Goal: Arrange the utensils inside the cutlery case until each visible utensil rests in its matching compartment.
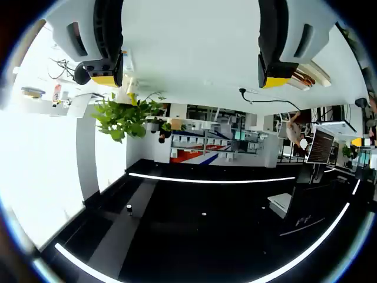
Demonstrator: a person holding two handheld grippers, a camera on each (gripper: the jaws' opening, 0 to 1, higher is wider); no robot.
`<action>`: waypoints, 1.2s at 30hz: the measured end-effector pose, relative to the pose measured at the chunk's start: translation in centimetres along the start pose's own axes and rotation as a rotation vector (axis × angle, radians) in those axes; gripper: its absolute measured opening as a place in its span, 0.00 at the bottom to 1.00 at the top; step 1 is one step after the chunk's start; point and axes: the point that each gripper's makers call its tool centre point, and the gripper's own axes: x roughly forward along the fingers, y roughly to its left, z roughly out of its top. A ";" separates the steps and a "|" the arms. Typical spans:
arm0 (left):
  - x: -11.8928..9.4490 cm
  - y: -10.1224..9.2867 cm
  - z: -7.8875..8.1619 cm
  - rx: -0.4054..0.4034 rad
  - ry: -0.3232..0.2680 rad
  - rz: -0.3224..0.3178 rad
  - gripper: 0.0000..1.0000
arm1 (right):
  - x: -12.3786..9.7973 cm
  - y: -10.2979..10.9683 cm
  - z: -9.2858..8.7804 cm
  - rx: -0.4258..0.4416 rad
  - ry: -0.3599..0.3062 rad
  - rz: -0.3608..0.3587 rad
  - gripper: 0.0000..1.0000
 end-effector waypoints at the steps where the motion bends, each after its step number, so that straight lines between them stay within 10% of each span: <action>1: 0.0 0.0 0.0 0.001 0.001 -0.001 0.98 | 0.0 0.0 -0.1 0.002 0.008 -0.001 0.99; 36: 0.4 -0.3 -0.7 -0.007 0.024 -0.017 0.97 | 0.6 0.3 -1.2 -0.004 0.046 0.006 0.99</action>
